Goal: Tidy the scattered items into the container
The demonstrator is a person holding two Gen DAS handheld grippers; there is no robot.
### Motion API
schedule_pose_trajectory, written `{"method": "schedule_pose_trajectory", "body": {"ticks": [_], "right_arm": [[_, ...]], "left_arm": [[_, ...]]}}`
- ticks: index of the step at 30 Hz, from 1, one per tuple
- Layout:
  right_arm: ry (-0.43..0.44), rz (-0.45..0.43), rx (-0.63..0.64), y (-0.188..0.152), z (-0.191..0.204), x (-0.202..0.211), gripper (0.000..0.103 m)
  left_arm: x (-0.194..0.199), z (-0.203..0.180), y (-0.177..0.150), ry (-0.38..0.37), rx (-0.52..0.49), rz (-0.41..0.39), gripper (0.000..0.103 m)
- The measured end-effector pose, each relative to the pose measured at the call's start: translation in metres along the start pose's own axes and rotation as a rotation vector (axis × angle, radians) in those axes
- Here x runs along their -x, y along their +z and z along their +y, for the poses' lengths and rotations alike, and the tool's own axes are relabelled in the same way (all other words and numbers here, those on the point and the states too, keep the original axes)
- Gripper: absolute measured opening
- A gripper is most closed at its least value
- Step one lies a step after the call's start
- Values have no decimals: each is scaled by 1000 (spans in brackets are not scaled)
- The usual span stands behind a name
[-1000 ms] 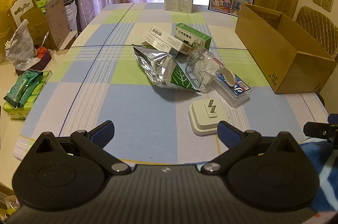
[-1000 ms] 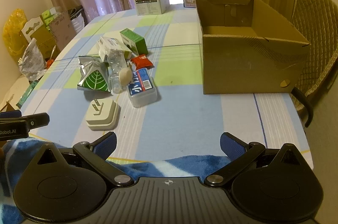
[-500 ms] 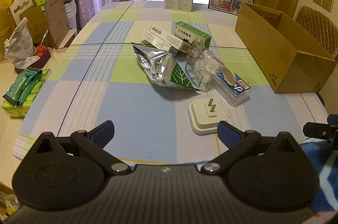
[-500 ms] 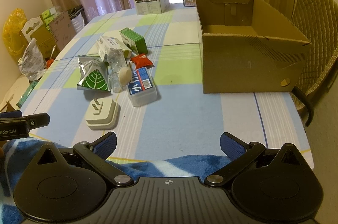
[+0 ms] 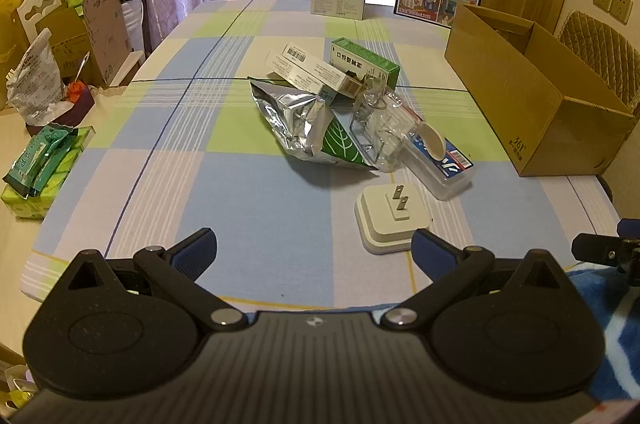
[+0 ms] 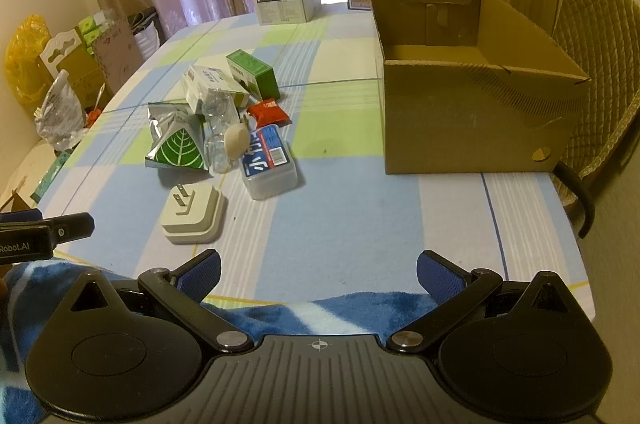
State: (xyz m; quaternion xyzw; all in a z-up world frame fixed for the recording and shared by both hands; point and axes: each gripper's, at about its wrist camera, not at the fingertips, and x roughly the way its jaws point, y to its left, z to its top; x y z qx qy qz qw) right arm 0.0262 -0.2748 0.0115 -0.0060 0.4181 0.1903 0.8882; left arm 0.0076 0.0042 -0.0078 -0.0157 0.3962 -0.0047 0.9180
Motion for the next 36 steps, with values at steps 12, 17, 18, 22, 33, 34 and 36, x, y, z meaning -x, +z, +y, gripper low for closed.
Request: {"method": "schedule_pose_trajectory", "body": {"ticks": [12, 17, 18, 22, 33, 34, 36], "right_arm": [[-2, 17, -1, 0, 1, -2, 101], [-1, 19, -2, 0, 1, -2, 101], [-1, 19, -2, 0, 1, -2, 101], [-1, 19, -1, 0, 1, -2, 101], [33, 41, -39, 5, -5, 0, 101], [42, 47, -51, 7, -7, 0, 101], [59, 48, -59, 12, -9, 2, 101]], "left_arm": [[-1, 0, 2, -2, 3, 14, 102], [-2, 0, 3, -1, 6, 19, 102], [-2, 0, 2, -1, 6, 20, 102], [-3, 0, 2, 2, 4, 24, 102], [-8, -9, 6, 26, -39, 72, 102], [-8, -10, 7, 26, -49, 78, 102], [-10, -14, 9, 19, -76, 91, 102]]}}
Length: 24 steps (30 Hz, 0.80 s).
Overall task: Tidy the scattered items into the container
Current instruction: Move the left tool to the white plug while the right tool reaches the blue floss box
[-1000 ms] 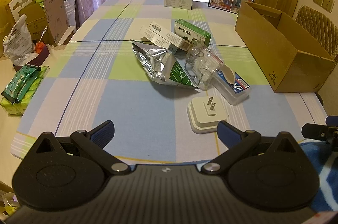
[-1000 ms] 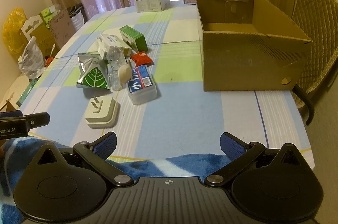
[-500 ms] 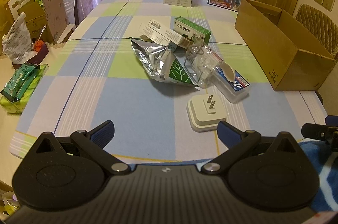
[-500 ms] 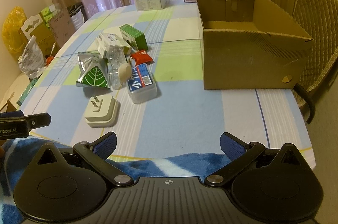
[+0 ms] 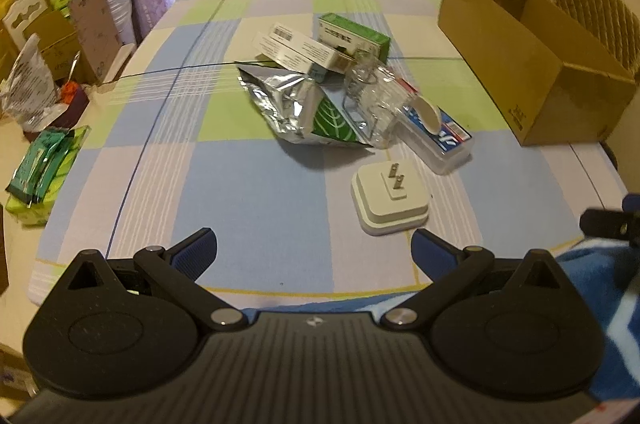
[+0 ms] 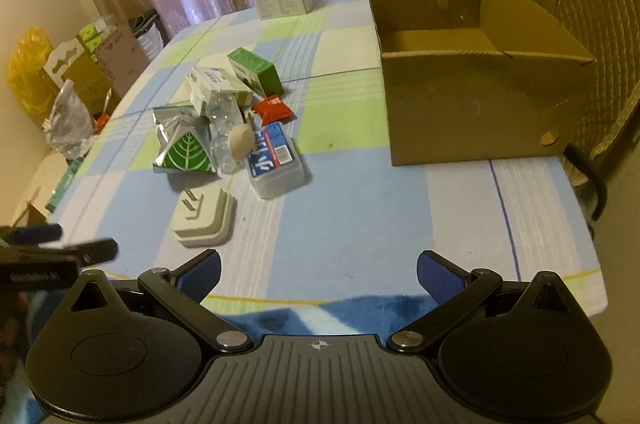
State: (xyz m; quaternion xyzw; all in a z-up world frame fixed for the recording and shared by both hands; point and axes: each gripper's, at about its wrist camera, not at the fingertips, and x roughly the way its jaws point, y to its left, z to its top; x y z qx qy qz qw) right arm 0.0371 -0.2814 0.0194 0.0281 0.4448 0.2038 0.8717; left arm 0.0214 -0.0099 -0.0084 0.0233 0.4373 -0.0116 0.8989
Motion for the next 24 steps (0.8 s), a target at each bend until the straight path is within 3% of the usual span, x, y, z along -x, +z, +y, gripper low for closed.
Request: {"method": "schedule_pose_trajectory", "body": {"ticks": [8, 19, 24], "right_arm": [[6, -12, 163, 32, 10, -8, 101], [58, 121, 310, 54, 14, -52, 101], [38, 172, 376, 56, 17, -72, 101]], "left_arm": [[-18, -6, 23, -63, 0, 46, 101], [-70, -29, 46, -96, -46, 150, 93], [-98, -36, 48, -110, -35, 208, 85]]}}
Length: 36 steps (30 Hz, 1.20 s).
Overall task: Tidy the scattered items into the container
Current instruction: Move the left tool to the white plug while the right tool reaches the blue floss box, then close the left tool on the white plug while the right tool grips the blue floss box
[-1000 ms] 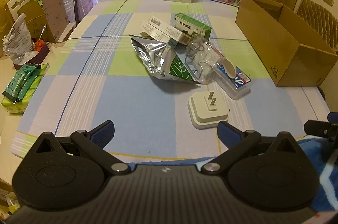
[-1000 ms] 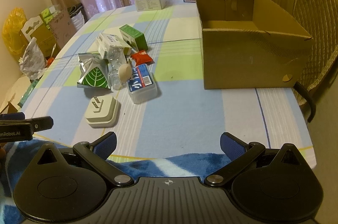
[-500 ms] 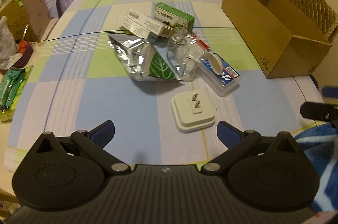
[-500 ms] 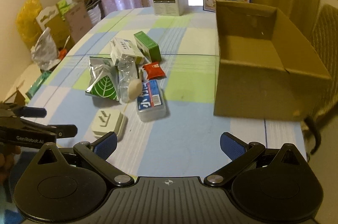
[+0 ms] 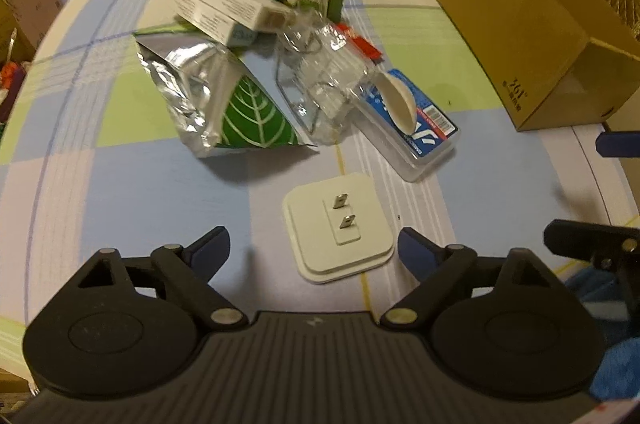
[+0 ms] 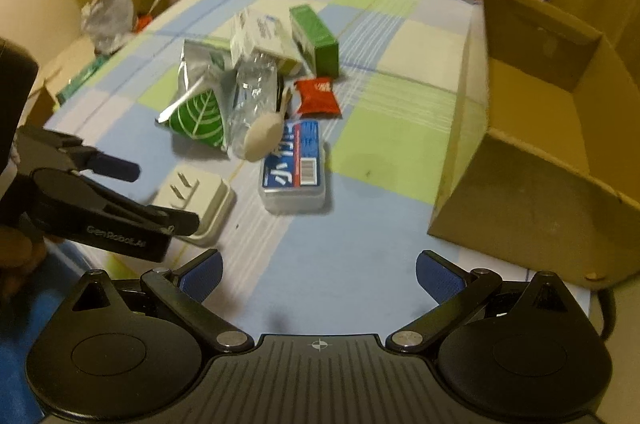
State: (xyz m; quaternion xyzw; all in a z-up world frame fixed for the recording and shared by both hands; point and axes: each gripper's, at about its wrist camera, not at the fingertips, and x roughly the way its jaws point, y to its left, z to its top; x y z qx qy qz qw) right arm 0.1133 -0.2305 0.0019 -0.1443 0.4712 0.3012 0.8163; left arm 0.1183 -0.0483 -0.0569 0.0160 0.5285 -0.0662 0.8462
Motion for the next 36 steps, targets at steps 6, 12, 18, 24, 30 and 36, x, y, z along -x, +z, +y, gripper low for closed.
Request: {"method": "schedule_pose_trajectory", "body": {"ticks": [6, 12, 18, 24, 30, 36], "right_arm": [[5, 43, 21, 8, -3, -17, 100], [6, 69, 57, 12, -1, -27, 99], [18, 81, 110, 17, 8, -36, 91], [51, 60, 75, 32, 10, -53, 88], [64, 51, 31, 49, 9, -77, 79], [50, 64, 16, 56, 8, -101, 68]], "left_arm": [[-22, 0, 6, -16, 10, 53, 82], [-29, 5, 11, -48, 29, 73, 66], [-30, 16, 16, -59, 7, 99, 63], [-24, 37, 20, -41, 23, 72, 63], [-25, 43, 19, -53, 56, 64, 62], [-27, 49, 19, -64, 81, 64, 63]]}}
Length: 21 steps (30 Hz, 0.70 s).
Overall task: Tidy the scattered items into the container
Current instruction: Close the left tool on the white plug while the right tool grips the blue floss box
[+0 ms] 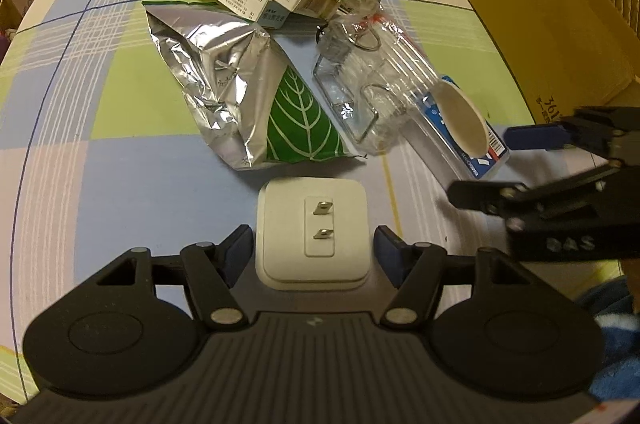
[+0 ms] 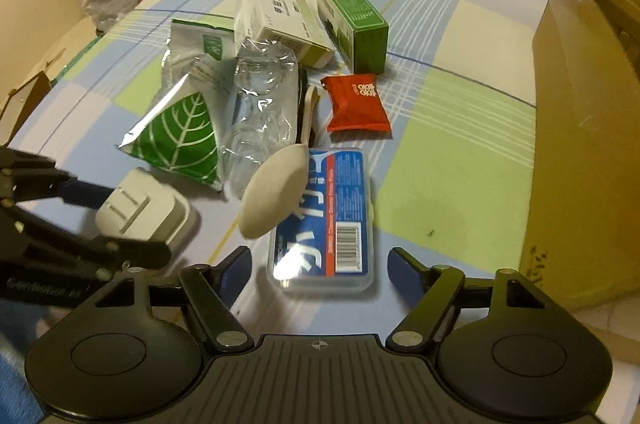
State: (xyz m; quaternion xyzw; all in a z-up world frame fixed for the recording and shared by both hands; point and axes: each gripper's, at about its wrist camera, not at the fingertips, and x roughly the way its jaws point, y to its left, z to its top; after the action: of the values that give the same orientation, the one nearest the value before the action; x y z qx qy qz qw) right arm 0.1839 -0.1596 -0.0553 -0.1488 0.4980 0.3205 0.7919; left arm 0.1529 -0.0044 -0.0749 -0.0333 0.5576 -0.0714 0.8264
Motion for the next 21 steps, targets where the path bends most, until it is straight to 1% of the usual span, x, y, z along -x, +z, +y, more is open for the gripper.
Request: {"method": "schedule_pose_trajectory", "body": {"ticks": [1, 2, 6, 11, 14, 16, 18, 21], "right_arm": [[1, 3, -11, 1, -1, -3, 59], [2, 8, -24, 1, -2, -5, 55], [16, 25, -51, 0, -4, -1, 54], [36, 62, -63, -8, 0, 20, 54], [19, 98, -55, -18, 5, 31, 54], [-5, 120, -38, -27, 7, 32, 54], [-18, 135, -49, -32, 6, 30, 54], [-15, 133, -50, -34, 6, 30, 54]], "left_arm": [[-1, 1, 0, -5, 4, 6, 63], [-2, 2, 0, -7, 7, 9, 63], [-2, 4, 1, -11, 8, 5, 62], [-1, -2, 1, -5, -18, -1, 60], [6, -7, -3, -14, -49, -14, 60], [9, -11, -7, -21, -67, -9, 60], [9, -13, -9, -23, -79, -2, 60], [8, -15, -9, -16, -83, 7, 60]]}}
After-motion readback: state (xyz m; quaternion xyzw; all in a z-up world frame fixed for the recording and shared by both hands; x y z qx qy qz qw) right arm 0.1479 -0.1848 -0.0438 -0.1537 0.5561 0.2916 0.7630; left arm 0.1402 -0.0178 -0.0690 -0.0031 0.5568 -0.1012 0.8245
